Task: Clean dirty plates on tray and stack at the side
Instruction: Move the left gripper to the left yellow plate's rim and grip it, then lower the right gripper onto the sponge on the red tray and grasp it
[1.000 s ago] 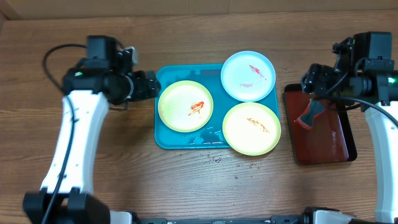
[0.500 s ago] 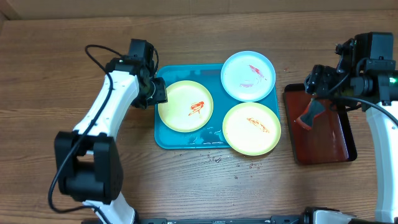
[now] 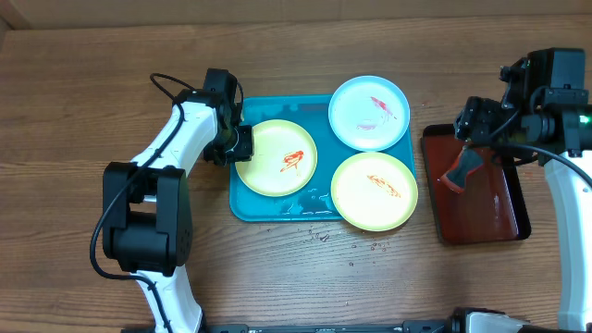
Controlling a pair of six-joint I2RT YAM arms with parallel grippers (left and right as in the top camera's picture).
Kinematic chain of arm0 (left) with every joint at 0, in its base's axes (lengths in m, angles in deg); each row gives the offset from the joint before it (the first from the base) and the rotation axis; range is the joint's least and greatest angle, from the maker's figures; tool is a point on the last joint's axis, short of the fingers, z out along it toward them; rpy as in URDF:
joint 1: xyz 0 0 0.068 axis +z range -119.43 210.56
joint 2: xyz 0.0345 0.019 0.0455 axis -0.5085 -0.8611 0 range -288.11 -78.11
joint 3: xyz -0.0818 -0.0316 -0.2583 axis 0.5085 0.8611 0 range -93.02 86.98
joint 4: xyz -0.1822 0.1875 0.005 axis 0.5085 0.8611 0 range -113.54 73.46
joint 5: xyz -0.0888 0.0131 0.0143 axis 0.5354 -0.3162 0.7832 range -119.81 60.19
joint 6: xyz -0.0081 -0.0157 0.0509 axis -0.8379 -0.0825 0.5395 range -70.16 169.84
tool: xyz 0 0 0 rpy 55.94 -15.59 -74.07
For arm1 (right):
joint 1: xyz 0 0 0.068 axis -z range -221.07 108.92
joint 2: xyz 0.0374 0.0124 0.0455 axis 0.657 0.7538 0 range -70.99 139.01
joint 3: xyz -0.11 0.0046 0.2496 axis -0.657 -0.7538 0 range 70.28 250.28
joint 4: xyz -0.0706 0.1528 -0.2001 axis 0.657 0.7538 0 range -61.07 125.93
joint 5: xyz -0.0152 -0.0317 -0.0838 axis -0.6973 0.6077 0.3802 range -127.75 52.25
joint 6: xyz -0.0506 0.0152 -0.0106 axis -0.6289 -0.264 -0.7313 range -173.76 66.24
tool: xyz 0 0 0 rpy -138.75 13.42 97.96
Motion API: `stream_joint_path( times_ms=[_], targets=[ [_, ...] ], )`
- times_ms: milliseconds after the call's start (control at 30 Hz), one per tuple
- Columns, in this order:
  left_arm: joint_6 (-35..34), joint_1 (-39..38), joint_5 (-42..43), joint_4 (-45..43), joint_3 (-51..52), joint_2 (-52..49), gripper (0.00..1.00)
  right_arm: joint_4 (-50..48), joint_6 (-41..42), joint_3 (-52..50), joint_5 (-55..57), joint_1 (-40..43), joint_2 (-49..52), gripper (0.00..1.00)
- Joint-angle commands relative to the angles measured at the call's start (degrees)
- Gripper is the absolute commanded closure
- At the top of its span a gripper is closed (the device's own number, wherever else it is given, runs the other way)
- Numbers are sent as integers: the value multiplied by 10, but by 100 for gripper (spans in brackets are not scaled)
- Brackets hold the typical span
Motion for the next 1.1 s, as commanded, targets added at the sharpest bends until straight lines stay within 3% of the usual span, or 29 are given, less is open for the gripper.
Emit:
stream_joint_path(
  times_ms=[0,500,667,833,967,1067],
  targets=[
    [19,1,3,-7,-8,-9,69,1,2,11,5,2,-4,25],
    [19,1,4,-106,57,-10,96,4,2,11,5,2,-3,25],
    [18,1,4,-113,58,-10,96,5,3,11,5,2,-3,29],
    [-41,2,3,-100,58,-10,96,16,140,11,71,2,6,49],
    [-129,2,2,-84,58,-10,96,24,196,8,90,2,33,50],
    [-149,1,4,-78,58,-10,96,14,216,-8,102,2,56,50]
  ],
)
